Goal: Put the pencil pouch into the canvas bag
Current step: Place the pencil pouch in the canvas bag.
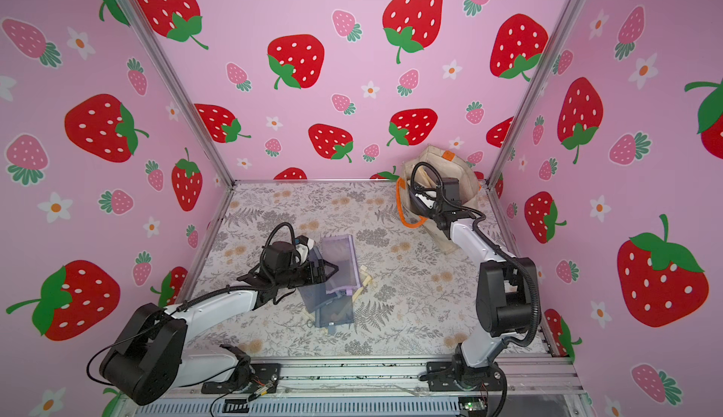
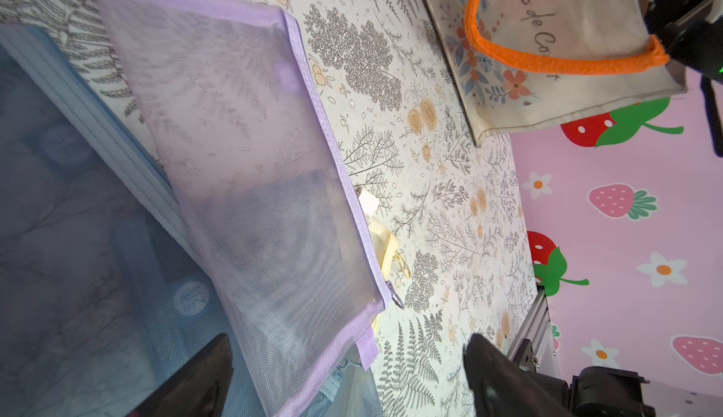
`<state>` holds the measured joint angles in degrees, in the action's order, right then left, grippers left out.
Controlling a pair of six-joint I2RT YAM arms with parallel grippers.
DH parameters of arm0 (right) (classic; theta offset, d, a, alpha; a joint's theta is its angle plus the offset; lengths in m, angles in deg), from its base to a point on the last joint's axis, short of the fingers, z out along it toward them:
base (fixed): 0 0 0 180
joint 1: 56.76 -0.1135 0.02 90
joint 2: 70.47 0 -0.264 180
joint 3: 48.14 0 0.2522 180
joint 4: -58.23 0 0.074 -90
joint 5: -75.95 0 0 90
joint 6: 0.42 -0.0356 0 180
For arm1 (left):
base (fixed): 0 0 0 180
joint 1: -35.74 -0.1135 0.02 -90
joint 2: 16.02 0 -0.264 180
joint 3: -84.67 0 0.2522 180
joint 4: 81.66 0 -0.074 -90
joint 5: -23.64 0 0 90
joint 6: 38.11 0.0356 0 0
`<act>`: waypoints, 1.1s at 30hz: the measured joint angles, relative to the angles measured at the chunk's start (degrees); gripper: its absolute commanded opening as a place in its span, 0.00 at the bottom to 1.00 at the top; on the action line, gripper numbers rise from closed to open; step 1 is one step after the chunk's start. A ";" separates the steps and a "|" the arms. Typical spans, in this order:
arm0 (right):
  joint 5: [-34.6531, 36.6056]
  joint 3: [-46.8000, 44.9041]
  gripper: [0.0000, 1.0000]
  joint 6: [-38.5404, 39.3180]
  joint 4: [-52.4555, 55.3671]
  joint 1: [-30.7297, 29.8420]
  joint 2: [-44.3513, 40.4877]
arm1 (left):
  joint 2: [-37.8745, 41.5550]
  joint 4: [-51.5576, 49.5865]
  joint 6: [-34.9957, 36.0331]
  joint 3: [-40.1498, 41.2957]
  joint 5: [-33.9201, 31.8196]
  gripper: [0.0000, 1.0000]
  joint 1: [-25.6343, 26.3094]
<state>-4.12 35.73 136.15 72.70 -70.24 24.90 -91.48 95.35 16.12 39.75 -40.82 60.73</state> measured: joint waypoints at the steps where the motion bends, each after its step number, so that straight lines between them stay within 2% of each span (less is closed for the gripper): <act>1: -0.28 0.15 0.14 -0.42 0.39 0.00 0.00 | 0.02 0.15 -0.02 0.13 0.00 0.94 0.00; 3: -0.81 0.98 0.30 -1.81 1.51 0.00 0.00 | 0.04 0.20 -0.07 0.35 0.02 0.94 -0.02; 5: -1.57 2.27 0.42 -3.78 2.75 0.07 0.00 | 0.22 0.20 -0.07 0.55 0.02 0.94 -0.04; 7: -2.60 3.61 0.49 -5.55 3.93 0.17 0.00 | 0.48 0.20 -0.07 0.61 0.02 0.94 -0.04; 9: -3.98 5.31 0.51 -7.58 5.81 0.26 0.00 | 0.87 0.22 -0.07 0.61 0.04 0.94 -0.04; 16: -8.20 10.71 0.39 -14.97 9.66 0.26 0.26 | 1.20 0.61 -0.07 0.70 0.09 0.94 -0.04; 23: -11.15 12.22 0.23 -18.36 11.74 0.28 4.13 | 2.84 0.55 -0.02 0.72 -0.02 0.94 -0.04; 30: -12.02 12.22 0.15 -20.59 14.21 0.61 6.23 | 2.86 -0.92 0.00 0.72 -0.11 0.93 -0.09; 33: -11.78 12.22 0.17 -22.12 15.13 1.36 6.36 | 3.39 -1.95 0.00 0.72 -0.66 0.93 -0.11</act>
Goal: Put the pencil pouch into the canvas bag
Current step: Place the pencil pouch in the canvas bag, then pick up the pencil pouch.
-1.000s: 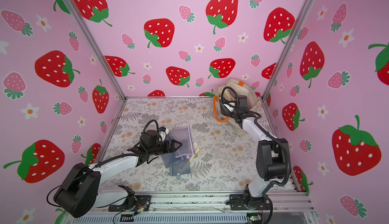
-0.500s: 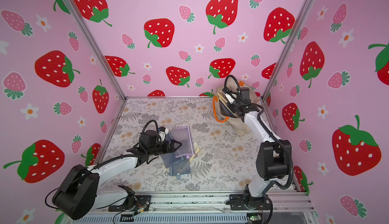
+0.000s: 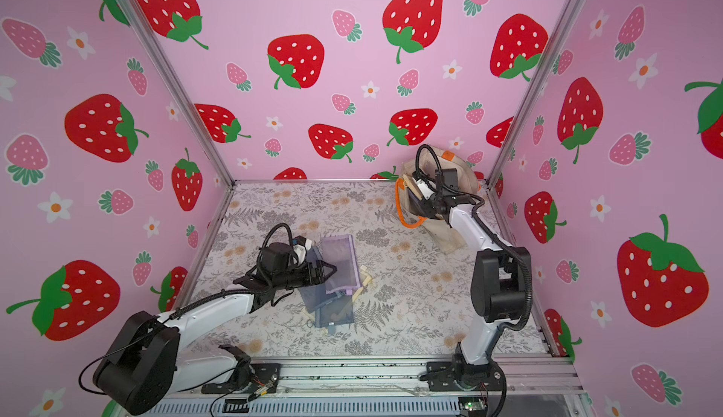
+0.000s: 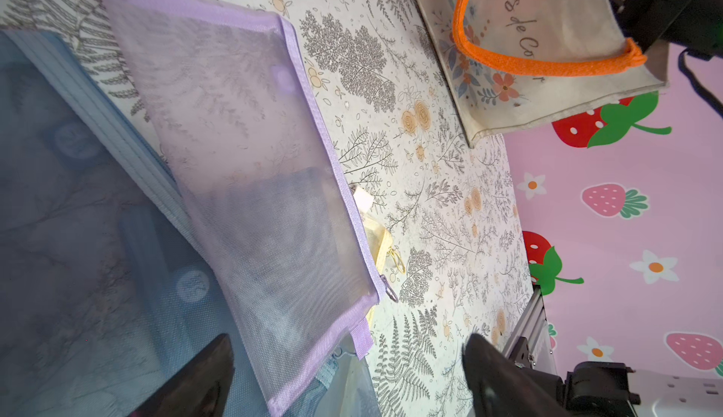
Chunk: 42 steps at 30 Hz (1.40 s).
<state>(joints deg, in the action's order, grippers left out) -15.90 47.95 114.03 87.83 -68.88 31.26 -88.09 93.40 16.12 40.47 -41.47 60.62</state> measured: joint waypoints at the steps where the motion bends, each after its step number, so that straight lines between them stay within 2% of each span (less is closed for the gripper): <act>1: 0.17 0.02 0.21 -0.74 0.24 0.33 -0.02 | 0.39 -0.13 0.00 0.00 -0.31 0.93 0.00; 8: 3.48 3.93 0.46 -8.02 6.25 1.14 -2.10 | 2.10 -3.39 0.76 0.00 -2.64 0.92 -0.02; 12: 4.85 4.74 0.55 -11.78 9.35 -0.83 -8.72 | 2.86 -6.12 1.29 0.00 -4.55 0.89 -0.04; 17: 4.90 2.56 0.64 -15.43 11.04 -10.56 -17.38 | 3.26 -8.90 1.55 -0.02 -6.84 0.84 -0.04; 21: -0.90 -4.26 0.67 -20.26 10.51 -19.28 -19.80 | 3.26 -10.95 1.68 -0.02 -8.63 0.76 -0.04; 25: -9.88 -15.39 0.68 -27.23 5.18 -23.54 -17.31 | 3.08 -11.72 1.53 -0.02 -9.90 0.69 -0.04; 30: -18.03 -24.87 0.71 -35.58 -4.85 -24.26 -8.83 | -0.09 -9.64 0.83 -0.02 -9.79 0.65 -0.04; 35: -23.80 -26.62 0.72 -41.97 -14.38 -24.26 -2.01 | -6.08 -5.35 -0.68 -0.04 -9.05 0.62 -0.26; 42: -29.88 -26.60 0.73 -48.54 -26.36 -24.98 6.29 | -11.72 2.54 -3.45 -0.13 -6.14 0.50 -0.48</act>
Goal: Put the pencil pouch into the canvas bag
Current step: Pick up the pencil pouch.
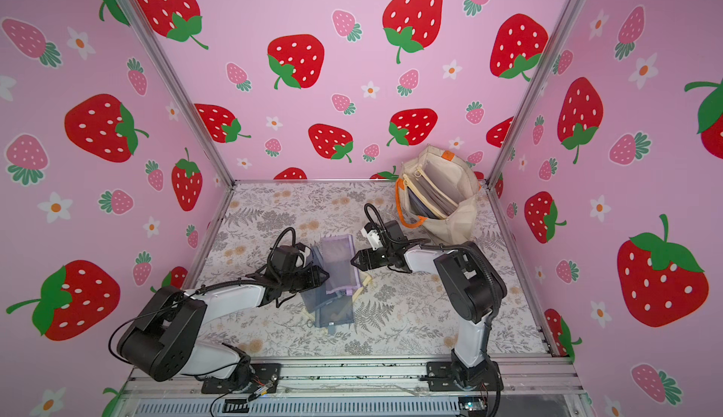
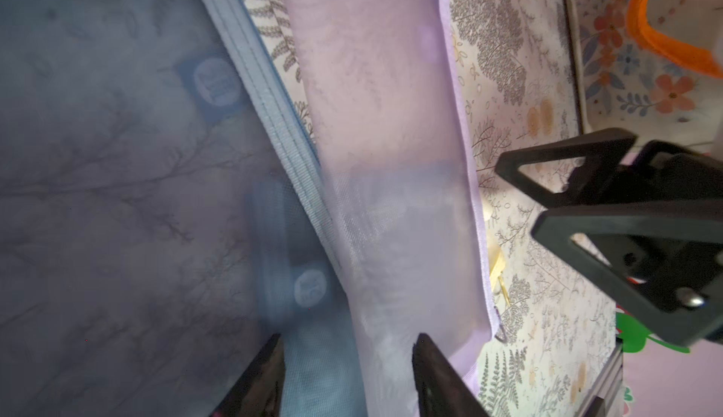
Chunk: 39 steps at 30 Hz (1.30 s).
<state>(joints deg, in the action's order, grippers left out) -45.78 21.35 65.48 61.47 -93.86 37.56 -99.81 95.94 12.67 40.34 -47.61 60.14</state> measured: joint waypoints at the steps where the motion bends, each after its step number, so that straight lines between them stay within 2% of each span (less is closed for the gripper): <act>1: -0.79 0.09 0.73 -0.39 -1.40 -0.28 0.90 | -0.59 1.33 -0.70 0.00 0.52 0.48 0.00; 10: -2.64 0.24 0.67 -3.41 -7.48 -3.43 3.34 | -5.70 8.59 -3.85 -0.02 2.97 0.28 0.57; 16: -2.67 0.04 0.66 -3.80 -7.52 -3.52 3.34 | -6.69 10.08 -4.74 -0.02 3.58 0.00 0.74; 21: -2.80 -1.09 0.72 -4.13 -7.54 -3.52 2.14 | -4.63 9.18 -4.31 -0.02 3.82 0.00 0.81; 26: -3.43 -3.37 0.79 -4.46 -6.25 -2.47 -3.26 | 3.45 3.98 -1.38 -0.33 2.69 0.00 1.33; 33: -4.87 -4.35 0.81 -4.79 -5.73 -0.13 -12.35 | 12.96 -4.83 3.76 -1.95 1.11 0.00 1.75; 39: -6.80 -5.60 0.82 -6.97 -7.08 0.55 -15.87 | 17.88 -8.76 6.82 -2.71 0.92 0.00 2.01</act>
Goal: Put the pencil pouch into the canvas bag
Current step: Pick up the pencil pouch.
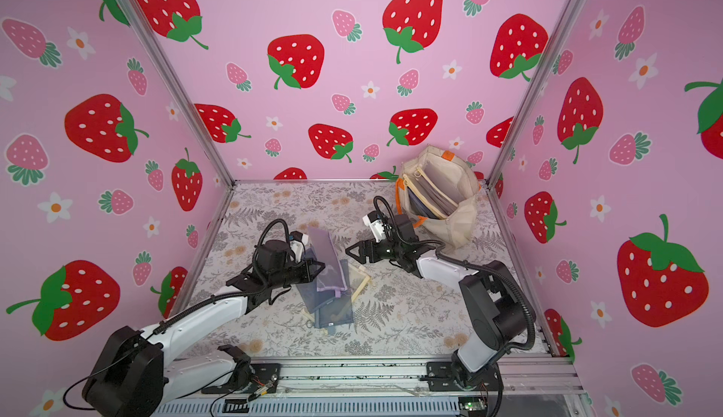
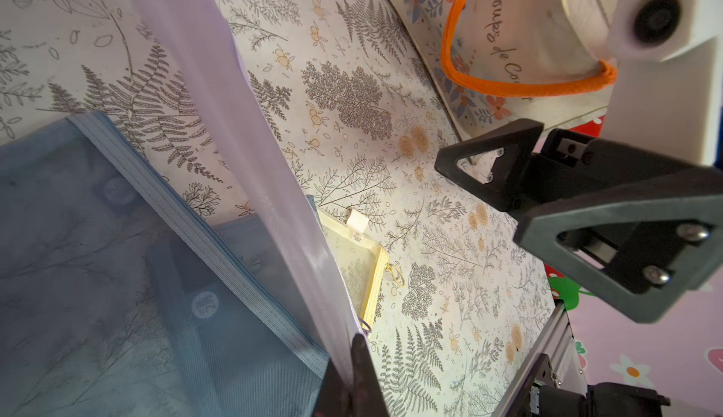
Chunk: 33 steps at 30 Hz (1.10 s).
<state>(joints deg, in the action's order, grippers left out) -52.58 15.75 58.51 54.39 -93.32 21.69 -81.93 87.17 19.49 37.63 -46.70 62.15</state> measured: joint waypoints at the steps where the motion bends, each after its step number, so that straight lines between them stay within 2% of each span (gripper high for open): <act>1: -0.42 -0.39 0.82 -0.63 -0.42 0.04 -0.28 | 1.01 -0.48 0.50 -0.07 0.02 0.00 0.15; 10: -4.07 -2.36 0.83 -6.58 -5.97 0.39 -0.79 | 8.79 -2.69 4.00 -2.12 0.52 0.00 1.97; 19: -6.84 -4.92 0.85 -12.87 -14.29 0.81 -4.76 | 13.22 -2.32 7.56 -2.34 3.34 0.00 5.51; 33: -13.03 -9.16 0.86 -24.48 -38.10 1.75 -2.01 | 15.96 1.55 13.62 -5.05 4.61 0.00 12.90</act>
<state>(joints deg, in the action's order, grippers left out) -65.60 6.60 34.03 16.29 -91.57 19.68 -65.97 88.72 33.10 32.58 -42.08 75.05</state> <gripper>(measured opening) 0.864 0.046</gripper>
